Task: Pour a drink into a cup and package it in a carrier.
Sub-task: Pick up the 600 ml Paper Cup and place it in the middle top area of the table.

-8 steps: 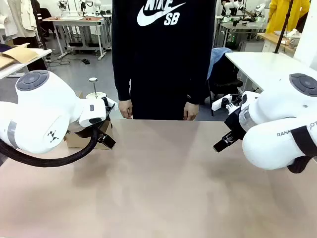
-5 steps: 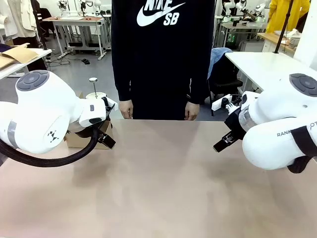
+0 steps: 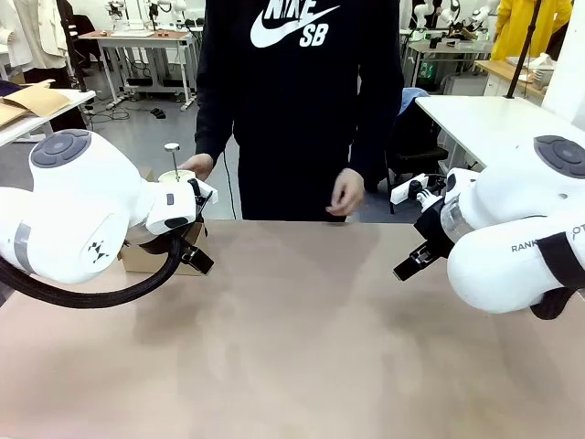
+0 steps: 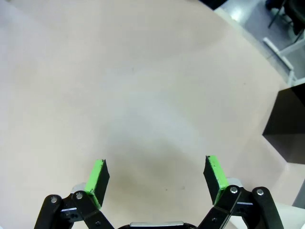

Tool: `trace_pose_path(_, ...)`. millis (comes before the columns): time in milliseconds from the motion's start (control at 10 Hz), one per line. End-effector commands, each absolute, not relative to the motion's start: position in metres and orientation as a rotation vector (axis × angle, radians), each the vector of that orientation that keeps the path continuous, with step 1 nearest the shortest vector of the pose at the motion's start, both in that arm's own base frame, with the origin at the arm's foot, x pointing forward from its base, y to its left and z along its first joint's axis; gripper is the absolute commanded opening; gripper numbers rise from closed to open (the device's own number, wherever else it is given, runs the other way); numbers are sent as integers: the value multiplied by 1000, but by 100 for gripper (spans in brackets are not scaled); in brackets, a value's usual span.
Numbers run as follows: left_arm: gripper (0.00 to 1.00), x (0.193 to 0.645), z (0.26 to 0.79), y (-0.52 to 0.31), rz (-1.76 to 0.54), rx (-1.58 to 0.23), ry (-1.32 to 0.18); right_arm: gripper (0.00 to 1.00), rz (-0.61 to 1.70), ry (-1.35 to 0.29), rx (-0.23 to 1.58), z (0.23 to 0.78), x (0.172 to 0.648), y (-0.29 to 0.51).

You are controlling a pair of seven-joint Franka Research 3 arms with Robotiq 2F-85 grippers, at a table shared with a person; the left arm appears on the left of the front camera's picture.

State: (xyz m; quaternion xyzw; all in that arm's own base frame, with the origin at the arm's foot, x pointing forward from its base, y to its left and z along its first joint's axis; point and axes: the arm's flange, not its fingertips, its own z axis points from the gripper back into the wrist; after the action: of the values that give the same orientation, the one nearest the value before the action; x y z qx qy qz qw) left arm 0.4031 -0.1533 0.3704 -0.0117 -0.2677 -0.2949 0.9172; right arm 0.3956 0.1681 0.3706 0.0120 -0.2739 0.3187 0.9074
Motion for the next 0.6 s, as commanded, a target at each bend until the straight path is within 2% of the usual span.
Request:
trace_pose_path(0, 100, 403, 370, -152, -605, -24, -551, 100, 657, -566, 25, 371, 396, 168)
trace_pose_path(100, 100, 403, 370, -152, -605, -24, -551, 100, 658, -565, 25, 371, 396, 168)
trace_pose_path(500, 100, 403, 370, -152, -605, -24, -551, 100, 689, -612, 31, 519, 477, 150)
